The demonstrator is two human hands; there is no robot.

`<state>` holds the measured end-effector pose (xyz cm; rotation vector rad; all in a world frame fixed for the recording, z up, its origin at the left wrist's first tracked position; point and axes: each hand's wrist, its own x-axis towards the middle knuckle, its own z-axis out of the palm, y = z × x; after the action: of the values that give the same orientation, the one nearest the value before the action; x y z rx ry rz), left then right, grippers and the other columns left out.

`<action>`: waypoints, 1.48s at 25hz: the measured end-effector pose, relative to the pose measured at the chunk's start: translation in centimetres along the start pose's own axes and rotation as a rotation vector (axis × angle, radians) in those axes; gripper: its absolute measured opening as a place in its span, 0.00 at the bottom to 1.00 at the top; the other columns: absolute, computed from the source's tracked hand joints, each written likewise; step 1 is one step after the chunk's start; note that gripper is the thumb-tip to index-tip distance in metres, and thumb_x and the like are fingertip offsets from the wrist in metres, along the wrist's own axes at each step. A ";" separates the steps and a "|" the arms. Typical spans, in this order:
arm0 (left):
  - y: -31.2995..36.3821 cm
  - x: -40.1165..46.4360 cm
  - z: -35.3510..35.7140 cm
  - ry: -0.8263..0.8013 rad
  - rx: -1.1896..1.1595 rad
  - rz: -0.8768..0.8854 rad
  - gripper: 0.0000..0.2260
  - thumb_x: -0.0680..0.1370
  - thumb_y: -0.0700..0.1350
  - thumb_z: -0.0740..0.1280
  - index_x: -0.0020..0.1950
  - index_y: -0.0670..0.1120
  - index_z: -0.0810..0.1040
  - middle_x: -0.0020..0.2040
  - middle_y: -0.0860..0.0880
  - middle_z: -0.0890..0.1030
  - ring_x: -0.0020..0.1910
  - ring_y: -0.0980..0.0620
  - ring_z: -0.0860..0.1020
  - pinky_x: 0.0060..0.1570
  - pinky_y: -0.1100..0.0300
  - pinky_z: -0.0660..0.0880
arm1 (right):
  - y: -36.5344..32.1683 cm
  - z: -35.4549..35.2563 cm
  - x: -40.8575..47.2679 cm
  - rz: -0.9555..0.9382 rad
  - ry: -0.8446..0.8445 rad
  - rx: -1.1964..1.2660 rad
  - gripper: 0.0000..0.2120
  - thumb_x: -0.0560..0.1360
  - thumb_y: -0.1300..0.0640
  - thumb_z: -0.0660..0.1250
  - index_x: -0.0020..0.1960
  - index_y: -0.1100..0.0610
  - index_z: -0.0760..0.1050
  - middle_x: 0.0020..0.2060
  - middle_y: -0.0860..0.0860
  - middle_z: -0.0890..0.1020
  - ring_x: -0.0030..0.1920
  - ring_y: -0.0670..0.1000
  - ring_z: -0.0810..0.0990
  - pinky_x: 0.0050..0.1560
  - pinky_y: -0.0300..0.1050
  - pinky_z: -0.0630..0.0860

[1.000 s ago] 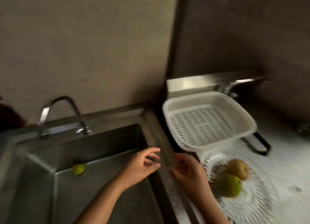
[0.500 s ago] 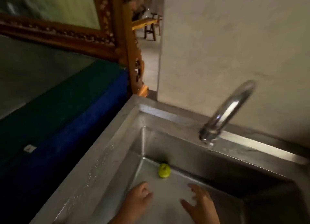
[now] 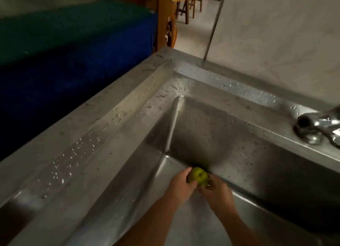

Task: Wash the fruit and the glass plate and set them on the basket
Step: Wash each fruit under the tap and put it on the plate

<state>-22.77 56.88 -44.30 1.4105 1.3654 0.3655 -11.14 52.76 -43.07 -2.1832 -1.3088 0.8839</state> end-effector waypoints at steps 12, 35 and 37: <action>12.1 -15.6 -6.8 -0.164 -0.457 0.059 0.18 0.72 0.39 0.71 0.56 0.56 0.72 0.55 0.50 0.78 0.48 0.52 0.80 0.43 0.57 0.80 | -8.1 -13.4 -12.7 -0.148 -0.151 0.543 0.16 0.68 0.68 0.70 0.52 0.54 0.80 0.44 0.46 0.87 0.44 0.42 0.83 0.45 0.29 0.76; 20.0 -22.4 -6.2 -0.359 -1.409 -0.357 0.26 0.67 0.51 0.70 0.59 0.35 0.76 0.50 0.36 0.84 0.48 0.44 0.84 0.41 0.57 0.82 | -14.2 -20.0 -18.3 -0.455 -0.150 0.464 0.21 0.75 0.50 0.61 0.67 0.45 0.62 0.58 0.47 0.71 0.60 0.45 0.70 0.62 0.42 0.70; 19.8 -22.4 -6.2 -0.334 -1.409 -0.341 0.26 0.68 0.51 0.70 0.58 0.34 0.76 0.47 0.36 0.84 0.48 0.45 0.84 0.40 0.58 0.82 | -14.5 -19.1 -18.2 -0.463 -0.057 0.431 0.16 0.75 0.51 0.58 0.62 0.49 0.64 0.51 0.47 0.71 0.55 0.47 0.71 0.58 0.45 0.71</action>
<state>-24.06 45.67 -15.91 0.0491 0.6936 0.6385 -12.63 42.25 -14.91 -1.4590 -1.4129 0.9345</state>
